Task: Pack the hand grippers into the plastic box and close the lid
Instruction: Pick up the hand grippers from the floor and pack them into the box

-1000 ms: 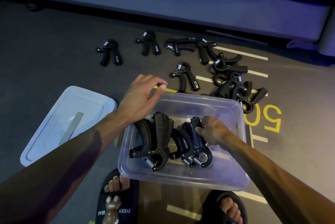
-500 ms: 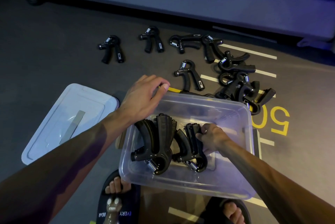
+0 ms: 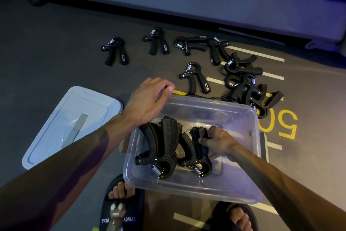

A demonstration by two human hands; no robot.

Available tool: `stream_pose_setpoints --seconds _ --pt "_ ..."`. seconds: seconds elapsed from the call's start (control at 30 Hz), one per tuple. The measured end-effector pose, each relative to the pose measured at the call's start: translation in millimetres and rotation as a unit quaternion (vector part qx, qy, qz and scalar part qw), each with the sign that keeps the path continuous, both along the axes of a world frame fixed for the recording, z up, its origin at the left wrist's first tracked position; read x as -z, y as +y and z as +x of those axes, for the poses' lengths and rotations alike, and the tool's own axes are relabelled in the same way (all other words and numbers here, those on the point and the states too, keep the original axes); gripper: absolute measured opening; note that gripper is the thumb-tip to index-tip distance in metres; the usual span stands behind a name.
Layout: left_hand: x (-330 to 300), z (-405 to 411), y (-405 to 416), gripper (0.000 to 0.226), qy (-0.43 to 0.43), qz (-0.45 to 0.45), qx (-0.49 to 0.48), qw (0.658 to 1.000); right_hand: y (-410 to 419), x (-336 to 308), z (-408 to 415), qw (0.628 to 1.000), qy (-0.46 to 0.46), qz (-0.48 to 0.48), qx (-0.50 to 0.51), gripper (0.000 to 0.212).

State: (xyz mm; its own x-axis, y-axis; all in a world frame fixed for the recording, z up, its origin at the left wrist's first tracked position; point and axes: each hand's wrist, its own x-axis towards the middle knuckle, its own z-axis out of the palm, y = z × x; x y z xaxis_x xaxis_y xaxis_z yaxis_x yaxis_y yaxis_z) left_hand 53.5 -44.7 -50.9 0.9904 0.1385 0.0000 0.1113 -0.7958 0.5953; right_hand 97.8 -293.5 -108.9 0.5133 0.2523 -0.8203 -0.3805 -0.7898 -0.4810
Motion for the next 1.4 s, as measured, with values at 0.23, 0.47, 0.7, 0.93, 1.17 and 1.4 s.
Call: stream_pose_setpoints --seconds 0.23,0.47,0.7,0.93,1.17,1.4 --pt "0 0 0 0.034 0.003 0.001 -0.001 1.0 -1 8 1 1.0 -0.012 -0.01 -0.009 0.016" --pt "0 -1 0 0.033 0.0 -0.005 -0.009 1.0 -1 19 -1 0.997 -0.05 -0.04 -0.032 0.023" --pt "-3 -1 -1 0.032 0.001 -0.003 -0.007 1.0 -3 21 -3 0.997 -0.066 -0.04 -0.032 0.025" --pt "-3 -1 -1 0.033 0.005 -0.001 -0.005 1.0 -5 26 -4 0.994 -0.083 -0.039 -0.05 0.031" --pt "-2 0 -1 0.034 0.009 0.0 -0.009 1.0 -4 23 -5 0.991 -0.096 -0.052 -0.082 0.04" --pt "-2 -1 -1 0.034 0.012 -0.005 -0.01 1.0 -4 17 -4 0.982 -0.126 -0.058 -0.128 0.042"
